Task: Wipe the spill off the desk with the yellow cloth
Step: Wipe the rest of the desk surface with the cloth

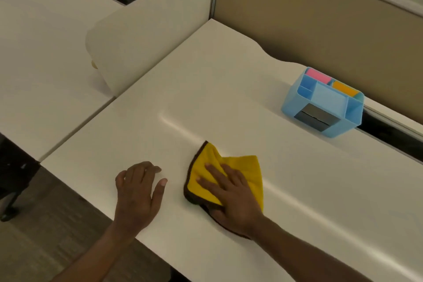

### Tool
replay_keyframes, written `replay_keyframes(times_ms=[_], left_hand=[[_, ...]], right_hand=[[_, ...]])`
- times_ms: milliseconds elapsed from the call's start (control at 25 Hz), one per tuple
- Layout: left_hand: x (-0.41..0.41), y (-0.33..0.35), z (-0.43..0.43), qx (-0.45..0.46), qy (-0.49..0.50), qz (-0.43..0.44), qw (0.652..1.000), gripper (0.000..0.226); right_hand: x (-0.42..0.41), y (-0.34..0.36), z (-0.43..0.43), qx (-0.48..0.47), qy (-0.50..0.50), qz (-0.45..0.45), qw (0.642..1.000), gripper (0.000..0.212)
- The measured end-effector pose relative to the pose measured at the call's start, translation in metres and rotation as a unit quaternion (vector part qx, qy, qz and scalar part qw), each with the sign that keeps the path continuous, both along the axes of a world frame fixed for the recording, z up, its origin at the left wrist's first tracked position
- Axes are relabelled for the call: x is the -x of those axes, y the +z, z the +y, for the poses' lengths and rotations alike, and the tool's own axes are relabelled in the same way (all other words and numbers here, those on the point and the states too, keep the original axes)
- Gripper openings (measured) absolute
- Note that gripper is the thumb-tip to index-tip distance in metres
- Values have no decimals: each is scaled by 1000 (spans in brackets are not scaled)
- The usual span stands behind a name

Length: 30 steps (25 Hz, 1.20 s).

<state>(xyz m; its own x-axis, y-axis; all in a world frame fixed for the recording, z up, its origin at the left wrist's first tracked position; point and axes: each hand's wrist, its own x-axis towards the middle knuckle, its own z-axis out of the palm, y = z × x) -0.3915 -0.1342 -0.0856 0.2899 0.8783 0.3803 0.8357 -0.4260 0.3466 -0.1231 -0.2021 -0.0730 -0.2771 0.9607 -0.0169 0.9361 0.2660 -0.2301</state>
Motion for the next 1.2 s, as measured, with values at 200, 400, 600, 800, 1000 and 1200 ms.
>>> replay_keyframes(times_ms=[200, 400, 600, 800, 1000, 1200], left_hand=[[-78, -3, -72, 6, -124, -19, 992, 38], [-134, -5, -101, 19, -143, 3, 990, 40], [-136, -6, -102, 18, -128, 30, 991, 36], [-139, -4, -102, 31, -123, 33, 991, 36], [-146, 11, -95, 102, -53, -71, 991, 36], [-176, 41, -72, 145, -34, -114, 982, 37]], right_hand=[[-199, 10, -63, -15, -246, -63, 967, 64], [-93, -2, -69, -11, -406, 13, 914, 66], [-174, 3, -189, 1, -40, -33, 999, 72], [-219, -1, -170, -20, -530, -21, 847, 65], [-88, -4, -103, -25, -455, 49, 889, 63], [-46, -2, -133, 6, -110, -15, 994, 62]])
